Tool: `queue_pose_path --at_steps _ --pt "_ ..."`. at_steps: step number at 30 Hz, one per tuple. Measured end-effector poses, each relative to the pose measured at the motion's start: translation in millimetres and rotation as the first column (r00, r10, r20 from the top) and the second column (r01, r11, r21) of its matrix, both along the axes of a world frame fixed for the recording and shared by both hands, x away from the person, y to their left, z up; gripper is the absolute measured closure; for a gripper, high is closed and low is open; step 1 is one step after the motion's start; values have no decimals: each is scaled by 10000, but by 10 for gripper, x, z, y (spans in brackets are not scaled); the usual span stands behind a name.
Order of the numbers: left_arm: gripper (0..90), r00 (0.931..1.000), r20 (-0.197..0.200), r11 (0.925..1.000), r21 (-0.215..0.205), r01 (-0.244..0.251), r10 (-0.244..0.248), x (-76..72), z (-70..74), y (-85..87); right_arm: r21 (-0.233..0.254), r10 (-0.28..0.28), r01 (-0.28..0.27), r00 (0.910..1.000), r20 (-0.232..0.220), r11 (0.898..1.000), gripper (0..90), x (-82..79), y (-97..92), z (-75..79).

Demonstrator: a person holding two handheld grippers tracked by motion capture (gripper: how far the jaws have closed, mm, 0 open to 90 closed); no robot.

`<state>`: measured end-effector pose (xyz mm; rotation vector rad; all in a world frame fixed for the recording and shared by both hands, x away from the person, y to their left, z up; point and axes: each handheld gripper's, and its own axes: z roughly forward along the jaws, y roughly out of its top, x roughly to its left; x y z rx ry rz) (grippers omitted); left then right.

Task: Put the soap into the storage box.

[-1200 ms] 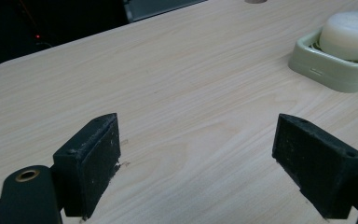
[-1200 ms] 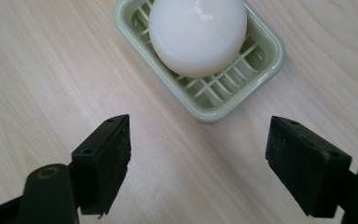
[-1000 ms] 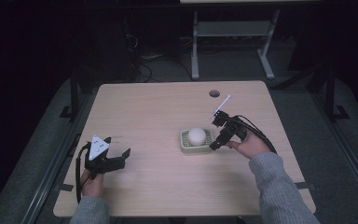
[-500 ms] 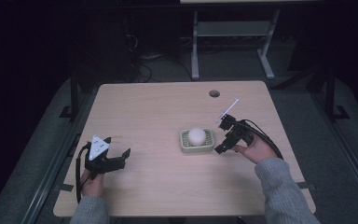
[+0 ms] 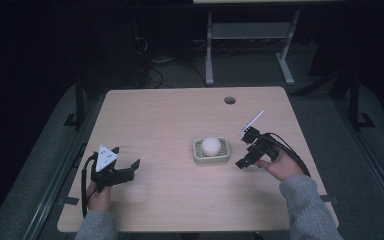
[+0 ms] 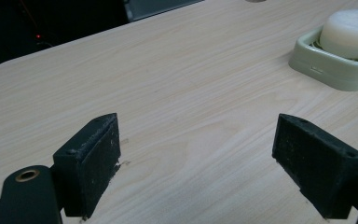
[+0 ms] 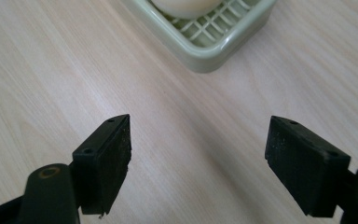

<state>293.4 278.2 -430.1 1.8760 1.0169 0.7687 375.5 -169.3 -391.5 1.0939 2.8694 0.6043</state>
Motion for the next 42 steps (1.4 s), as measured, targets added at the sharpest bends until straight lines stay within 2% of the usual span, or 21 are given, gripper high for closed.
queue_pose_path --at_steps 4,23,42 --pt "149 10000 12 10000 0 -13 13 -2 2 0 -65 -36 36 10000 -60 10000 223 -39 -35 -33" --pt "149 10000 -24 10000 64 45 -45 -6 -1 -14 321 -345 340 9993 137 9989 223 -221 -244 -77" --pt "149 10000 -18 9998 206 83 -82 0 -14 -49 486 -739 726 9969 254 9962 222 -447 -445 -205"
